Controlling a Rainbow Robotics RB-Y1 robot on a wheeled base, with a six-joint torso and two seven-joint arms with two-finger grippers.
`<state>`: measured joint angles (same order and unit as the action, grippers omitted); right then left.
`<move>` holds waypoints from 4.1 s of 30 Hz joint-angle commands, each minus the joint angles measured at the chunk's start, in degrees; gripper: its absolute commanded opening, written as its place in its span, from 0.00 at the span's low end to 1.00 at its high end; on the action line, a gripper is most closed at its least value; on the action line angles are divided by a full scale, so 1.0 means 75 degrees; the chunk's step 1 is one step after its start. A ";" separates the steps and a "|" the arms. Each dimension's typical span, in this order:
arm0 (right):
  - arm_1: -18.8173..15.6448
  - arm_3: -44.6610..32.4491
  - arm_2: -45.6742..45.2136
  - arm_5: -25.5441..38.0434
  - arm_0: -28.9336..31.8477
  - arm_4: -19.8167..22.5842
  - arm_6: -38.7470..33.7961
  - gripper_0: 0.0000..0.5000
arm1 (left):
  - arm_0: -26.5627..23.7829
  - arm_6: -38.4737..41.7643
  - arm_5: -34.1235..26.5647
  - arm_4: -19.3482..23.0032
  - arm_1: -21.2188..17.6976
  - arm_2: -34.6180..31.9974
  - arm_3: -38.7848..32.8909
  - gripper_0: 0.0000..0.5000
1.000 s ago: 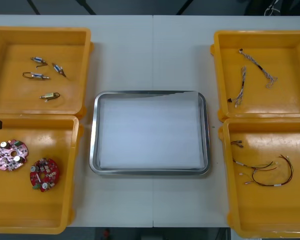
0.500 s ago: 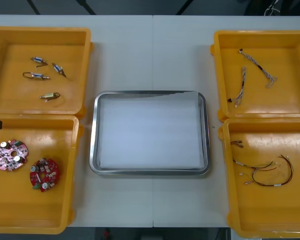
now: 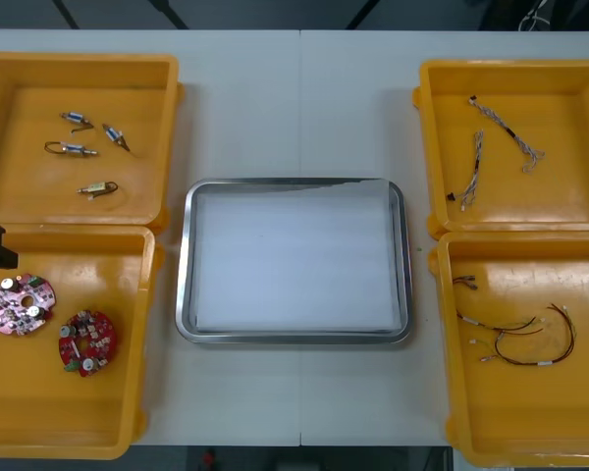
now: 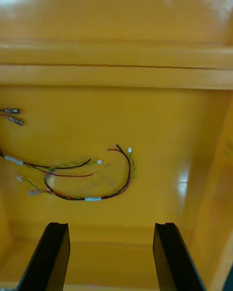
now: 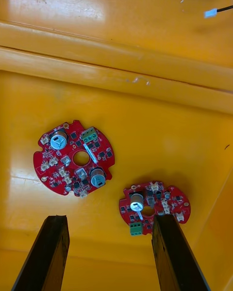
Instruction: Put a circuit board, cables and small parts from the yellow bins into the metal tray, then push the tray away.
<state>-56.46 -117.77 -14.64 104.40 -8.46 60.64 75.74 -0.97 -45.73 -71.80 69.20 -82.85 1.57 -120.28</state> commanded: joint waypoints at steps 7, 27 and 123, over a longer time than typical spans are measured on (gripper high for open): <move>-0.0077 -0.0739 0.0018 -0.0268 0.0941 -0.0270 0.2464 1.00 | 0.0105 -0.0172 0.0082 -0.0086 0.0406 0.0095 0.0463 1.00; -0.0077 -0.0915 0.0733 -0.1885 0.1890 -0.0762 0.7960 1.00 | 0.0047 -0.0031 0.0855 -0.1398 0.0570 0.1079 0.0709 1.00; 0.0368 -0.0634 0.1624 -0.2834 0.2359 -0.1465 0.8276 0.00 | -0.0563 0.2641 0.0972 -0.3414 0.0746 0.2697 0.0346 1.00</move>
<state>-54.94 -118.68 2.54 79.97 9.79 48.54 138.92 -4.02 -32.04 -64.01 43.16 -76.58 23.31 -116.52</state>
